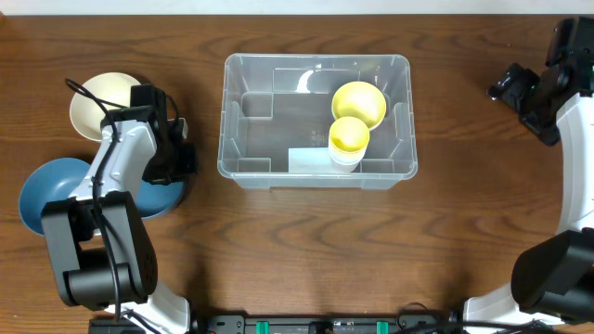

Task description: Pack container

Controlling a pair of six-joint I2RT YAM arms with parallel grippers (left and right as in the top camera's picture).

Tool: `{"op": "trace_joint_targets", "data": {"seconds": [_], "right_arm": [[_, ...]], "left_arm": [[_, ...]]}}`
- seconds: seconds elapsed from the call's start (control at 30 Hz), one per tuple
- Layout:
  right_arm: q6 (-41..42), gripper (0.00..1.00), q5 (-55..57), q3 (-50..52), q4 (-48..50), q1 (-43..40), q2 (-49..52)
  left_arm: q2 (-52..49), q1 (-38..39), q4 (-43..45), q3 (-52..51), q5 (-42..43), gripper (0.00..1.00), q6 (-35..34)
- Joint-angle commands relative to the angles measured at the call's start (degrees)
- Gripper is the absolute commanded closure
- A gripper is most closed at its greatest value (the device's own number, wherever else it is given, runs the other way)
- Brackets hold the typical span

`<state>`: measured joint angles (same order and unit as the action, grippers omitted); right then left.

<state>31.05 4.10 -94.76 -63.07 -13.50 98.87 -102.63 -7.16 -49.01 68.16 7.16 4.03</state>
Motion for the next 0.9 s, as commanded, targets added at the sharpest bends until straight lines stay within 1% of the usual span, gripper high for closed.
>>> {"op": "trace_joint_targets", "data": {"seconds": [0.0,0.13,0.3,0.47,0.67,0.87], "right_arm": [[0.85,0.01,0.39,-0.04,0.02,-0.15,0.28],[0.85,0.01,0.39,-0.04,0.02,-0.15,0.28],[0.85,0.01,0.39,-0.04,0.02,-0.15,0.28],[0.85,0.01,0.39,-0.04,0.02,-0.15,0.28],[0.85,0.01,0.39,-0.04,0.02,-0.15,0.28],[0.85,0.01,0.39,-0.04,0.02,-0.15,0.28]], "left_arm": [[-0.68,0.00,0.68,-0.44,0.74,0.94,-2.54],[-0.66,0.00,0.90,-0.02,1.44,0.94,-3.13],[-0.33,0.00,-0.17,1.95,1.51,0.94,-6.58],[1.40,0.00,-0.33,3.02,4.33,0.94,-6.60],[5.62,-0.15,0.11,3.04,4.37,0.94,-6.80],[12.09,-1.38,1.22,3.04,4.20,0.94,-11.34]]}}
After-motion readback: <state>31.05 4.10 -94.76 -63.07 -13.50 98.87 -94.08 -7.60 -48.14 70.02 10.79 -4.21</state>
